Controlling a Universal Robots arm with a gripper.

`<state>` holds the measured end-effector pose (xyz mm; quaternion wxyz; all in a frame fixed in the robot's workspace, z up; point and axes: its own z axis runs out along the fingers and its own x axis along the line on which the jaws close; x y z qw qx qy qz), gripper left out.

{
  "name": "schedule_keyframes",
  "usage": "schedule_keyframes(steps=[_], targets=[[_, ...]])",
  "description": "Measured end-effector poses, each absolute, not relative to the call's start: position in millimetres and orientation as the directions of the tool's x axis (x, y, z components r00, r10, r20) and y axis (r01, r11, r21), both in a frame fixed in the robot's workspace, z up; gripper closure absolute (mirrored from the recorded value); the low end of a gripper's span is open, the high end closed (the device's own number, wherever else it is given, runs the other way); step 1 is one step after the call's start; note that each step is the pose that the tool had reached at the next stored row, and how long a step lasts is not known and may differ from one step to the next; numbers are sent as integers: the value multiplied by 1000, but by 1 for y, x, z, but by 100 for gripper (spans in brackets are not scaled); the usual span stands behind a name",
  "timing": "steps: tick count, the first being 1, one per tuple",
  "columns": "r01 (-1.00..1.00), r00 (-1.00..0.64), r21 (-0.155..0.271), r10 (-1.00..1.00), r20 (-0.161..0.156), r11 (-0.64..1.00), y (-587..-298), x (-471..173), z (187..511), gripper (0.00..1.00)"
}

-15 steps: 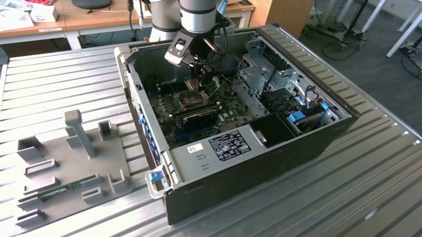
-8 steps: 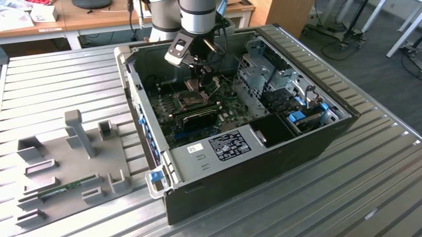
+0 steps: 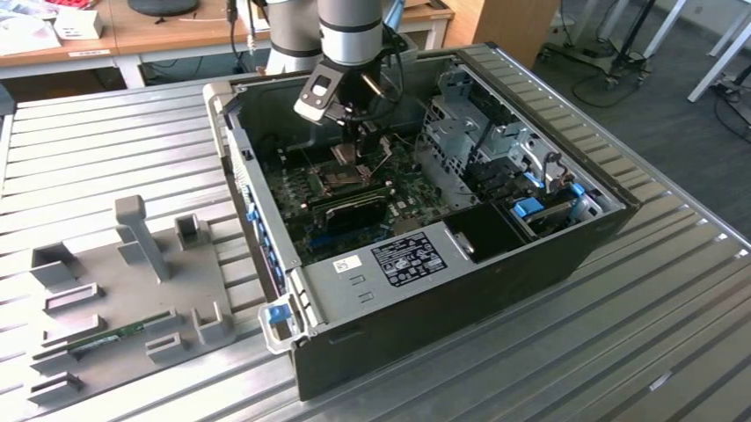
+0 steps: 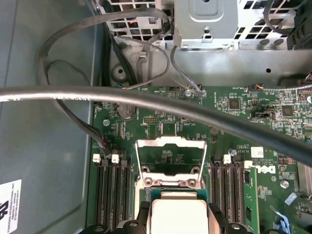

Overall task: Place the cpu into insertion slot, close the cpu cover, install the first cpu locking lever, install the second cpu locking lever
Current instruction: 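Place the cpu into insertion slot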

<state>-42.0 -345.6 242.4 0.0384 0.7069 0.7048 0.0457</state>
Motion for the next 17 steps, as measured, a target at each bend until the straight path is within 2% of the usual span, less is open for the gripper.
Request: schedule_keyframes(steps=[8,13,17], targets=[[993,6,119,1000,10,-7,-345,-43,241,46],[996,7,90,1000,22,-9,-345,-43,239,46],[996,7,88,1000,22,-9,-345,-43,239,46]])
